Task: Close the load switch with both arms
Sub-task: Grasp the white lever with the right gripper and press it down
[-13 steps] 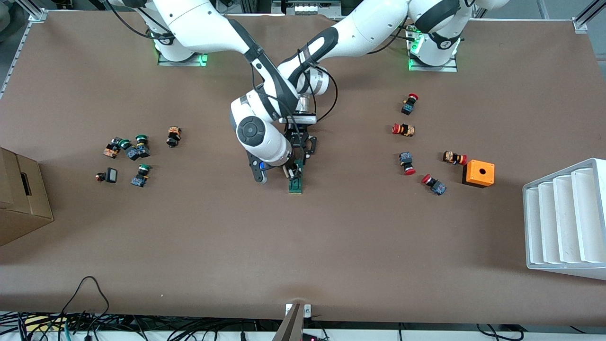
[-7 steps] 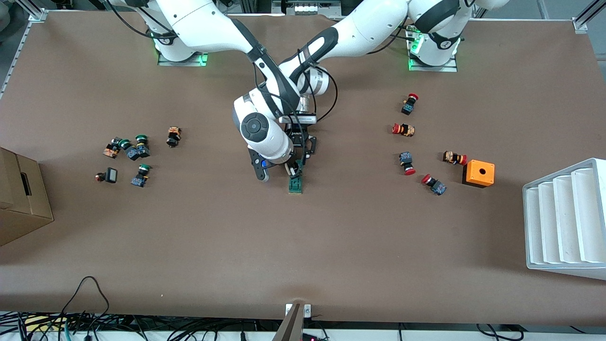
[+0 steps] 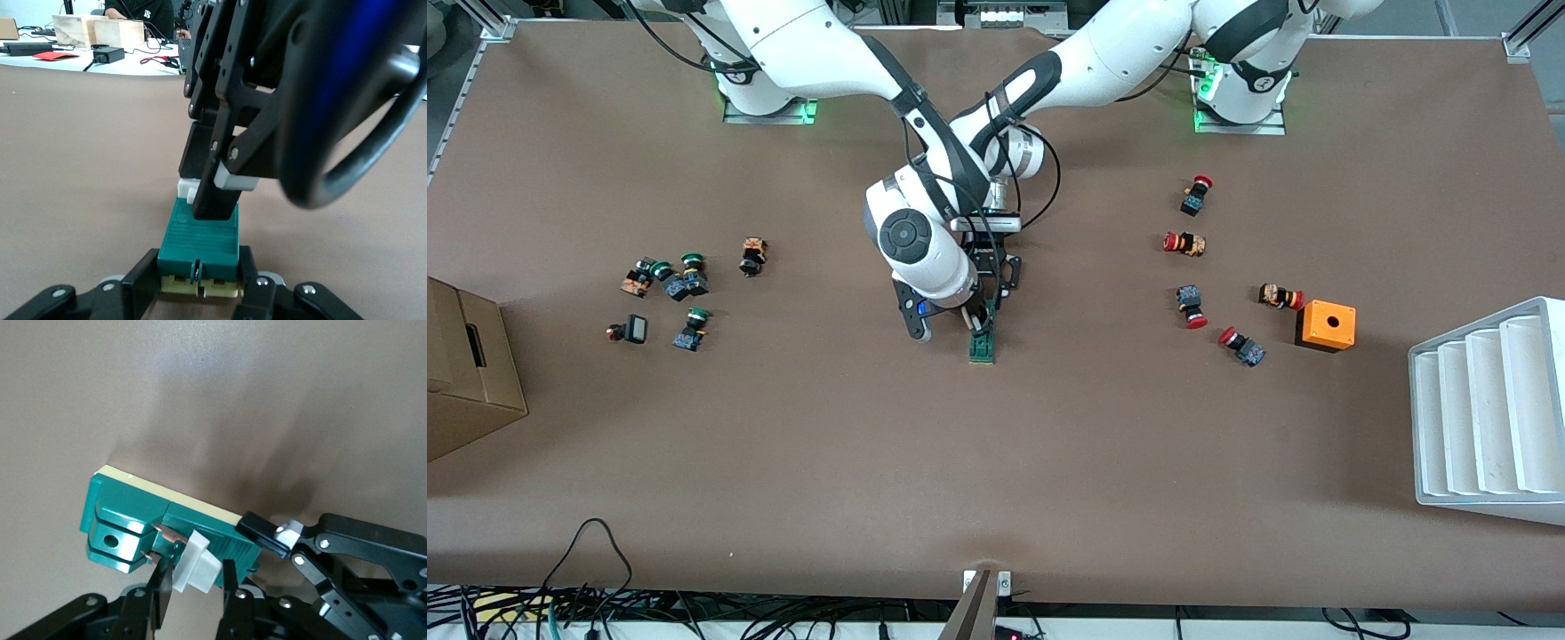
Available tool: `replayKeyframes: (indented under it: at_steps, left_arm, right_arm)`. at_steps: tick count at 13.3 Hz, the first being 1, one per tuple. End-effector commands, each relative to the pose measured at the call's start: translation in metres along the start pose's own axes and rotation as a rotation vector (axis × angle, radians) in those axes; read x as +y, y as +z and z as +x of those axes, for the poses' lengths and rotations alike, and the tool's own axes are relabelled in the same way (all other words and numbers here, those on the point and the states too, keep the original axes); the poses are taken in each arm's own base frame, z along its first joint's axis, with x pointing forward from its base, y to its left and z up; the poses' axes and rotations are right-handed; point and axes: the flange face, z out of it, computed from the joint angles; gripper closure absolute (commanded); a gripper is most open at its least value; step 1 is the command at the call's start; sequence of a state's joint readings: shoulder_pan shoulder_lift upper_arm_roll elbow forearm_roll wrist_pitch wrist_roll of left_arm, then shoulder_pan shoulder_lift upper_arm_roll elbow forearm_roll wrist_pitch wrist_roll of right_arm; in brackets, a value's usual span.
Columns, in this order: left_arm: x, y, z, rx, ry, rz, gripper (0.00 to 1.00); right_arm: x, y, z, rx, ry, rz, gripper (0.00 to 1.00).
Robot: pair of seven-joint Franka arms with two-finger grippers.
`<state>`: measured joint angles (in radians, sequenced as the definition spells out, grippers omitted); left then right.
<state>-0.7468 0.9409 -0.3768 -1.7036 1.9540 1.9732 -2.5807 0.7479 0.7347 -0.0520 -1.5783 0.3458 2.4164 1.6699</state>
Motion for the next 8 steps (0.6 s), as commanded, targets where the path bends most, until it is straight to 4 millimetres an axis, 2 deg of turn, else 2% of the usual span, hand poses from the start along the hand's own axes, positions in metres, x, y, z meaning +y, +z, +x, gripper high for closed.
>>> replayKeyframes:
  at_steps: [1,8]
  left_arm:
    - [0.0087,0.0052,-0.0232,-0.032,-0.013,-0.024,0.5]
    - [0.0083,0.0058,-0.0227,-0.027,-0.013,-0.02,0.5]
  right_arm:
    - [-0.0016,-0.0096,0.0061,0.013,-0.005,0.028,0.67]
    - [-0.0063,-0.0161,0.0087,0.007,0.01,0.039,0.74]
